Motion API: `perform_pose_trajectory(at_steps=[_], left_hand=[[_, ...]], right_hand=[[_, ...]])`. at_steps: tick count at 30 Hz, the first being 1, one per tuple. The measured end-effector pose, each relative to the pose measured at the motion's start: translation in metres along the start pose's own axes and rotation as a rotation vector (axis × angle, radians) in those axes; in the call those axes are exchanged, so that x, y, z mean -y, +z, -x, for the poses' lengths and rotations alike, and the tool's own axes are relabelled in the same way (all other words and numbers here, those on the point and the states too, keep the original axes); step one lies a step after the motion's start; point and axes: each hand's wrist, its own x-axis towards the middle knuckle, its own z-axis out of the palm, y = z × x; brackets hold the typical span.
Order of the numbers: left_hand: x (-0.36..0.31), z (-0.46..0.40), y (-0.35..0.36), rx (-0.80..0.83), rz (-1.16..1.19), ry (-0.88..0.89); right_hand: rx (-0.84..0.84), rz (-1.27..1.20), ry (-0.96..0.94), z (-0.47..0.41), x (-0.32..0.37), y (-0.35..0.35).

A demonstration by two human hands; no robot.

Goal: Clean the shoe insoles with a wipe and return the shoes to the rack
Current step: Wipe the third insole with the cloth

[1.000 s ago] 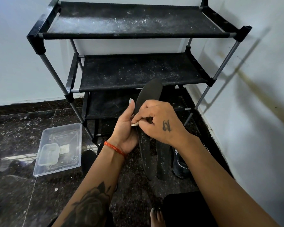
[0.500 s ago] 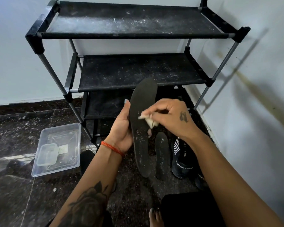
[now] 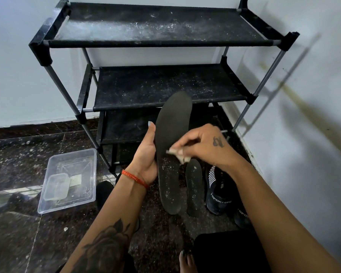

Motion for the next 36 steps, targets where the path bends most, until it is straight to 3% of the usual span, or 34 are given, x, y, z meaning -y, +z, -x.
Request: perform_pose_trajectory(at_steps=[3, 6, 8, 14, 24, 33, 36], left_hand=[[0.0, 0.0, 0.002, -0.001, 0.003, -0.025], [0.002, -0.001, 0.003, 0.003, -0.003, -0.033], [0.002, -0.001, 0.003, 0.005, -0.016, -0.045], [0.004, 0.0, 0.004, 0.086, -0.078, -0.025], [0.003, 0.004, 0.009, 0.147, -0.101, -0.046], [0.001, 0.008, 0.011, 0.13, 0.006, -0.103], [0.003, 0.007, 0.013, 0.09, 0.002, -0.117]], right_hand=[[-0.32, -0.199, 0.137, -0.008, -0.008, -0.004], [-0.221, -0.404, 0.292, -0.01, -0.009, -0.002], [-0.196, -0.385, 0.336, -0.01, -0.011, 0.001], [-0.345, -0.34, 0.348, -0.016, -0.015, 0.007], [-0.235, -0.439, 0.376, -0.017, -0.014, 0.009], [-0.442, -0.427, 0.315, -0.02, -0.018, 0.01], [-0.573, -0.268, 0.229, -0.023, -0.026, 0.005]])
